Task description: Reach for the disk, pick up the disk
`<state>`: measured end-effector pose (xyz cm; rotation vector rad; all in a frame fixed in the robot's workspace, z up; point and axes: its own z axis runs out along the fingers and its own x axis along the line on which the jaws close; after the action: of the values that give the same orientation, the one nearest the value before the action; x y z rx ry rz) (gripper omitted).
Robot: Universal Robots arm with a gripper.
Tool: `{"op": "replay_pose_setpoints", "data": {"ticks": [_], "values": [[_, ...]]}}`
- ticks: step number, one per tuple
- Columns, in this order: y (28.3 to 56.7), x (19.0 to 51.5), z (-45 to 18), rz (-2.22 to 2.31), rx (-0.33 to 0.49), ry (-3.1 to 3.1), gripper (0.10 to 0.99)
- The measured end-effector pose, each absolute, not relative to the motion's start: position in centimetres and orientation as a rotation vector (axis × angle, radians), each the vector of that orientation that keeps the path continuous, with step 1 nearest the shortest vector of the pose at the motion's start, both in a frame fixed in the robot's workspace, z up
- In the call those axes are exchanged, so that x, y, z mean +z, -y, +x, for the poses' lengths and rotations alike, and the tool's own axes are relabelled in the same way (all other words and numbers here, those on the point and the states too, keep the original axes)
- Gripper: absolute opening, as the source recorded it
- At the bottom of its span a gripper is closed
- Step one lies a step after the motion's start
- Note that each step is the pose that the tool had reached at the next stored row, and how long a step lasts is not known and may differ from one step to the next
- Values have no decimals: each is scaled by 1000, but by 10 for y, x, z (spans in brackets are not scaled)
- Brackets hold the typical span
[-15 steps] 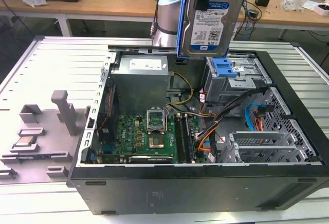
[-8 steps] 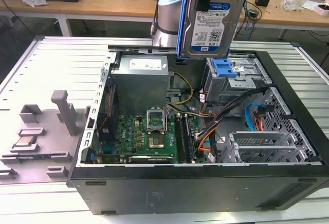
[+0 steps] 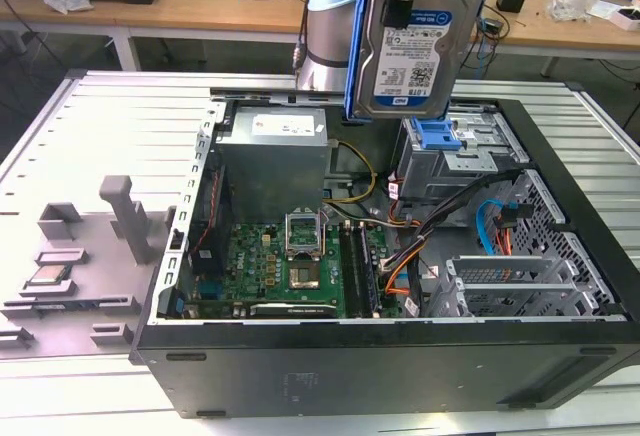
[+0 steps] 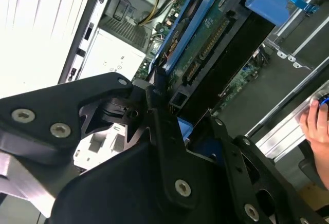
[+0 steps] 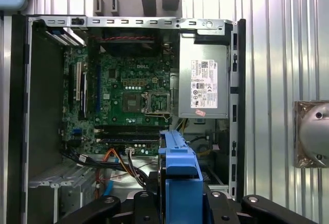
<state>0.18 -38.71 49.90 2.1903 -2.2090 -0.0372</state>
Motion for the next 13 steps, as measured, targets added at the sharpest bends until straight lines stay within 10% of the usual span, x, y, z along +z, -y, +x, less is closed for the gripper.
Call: {"op": "replay_pose_setpoints", "data": {"ticks": [13], "values": [[403,499,2,2190,-37,2209,365]]}}
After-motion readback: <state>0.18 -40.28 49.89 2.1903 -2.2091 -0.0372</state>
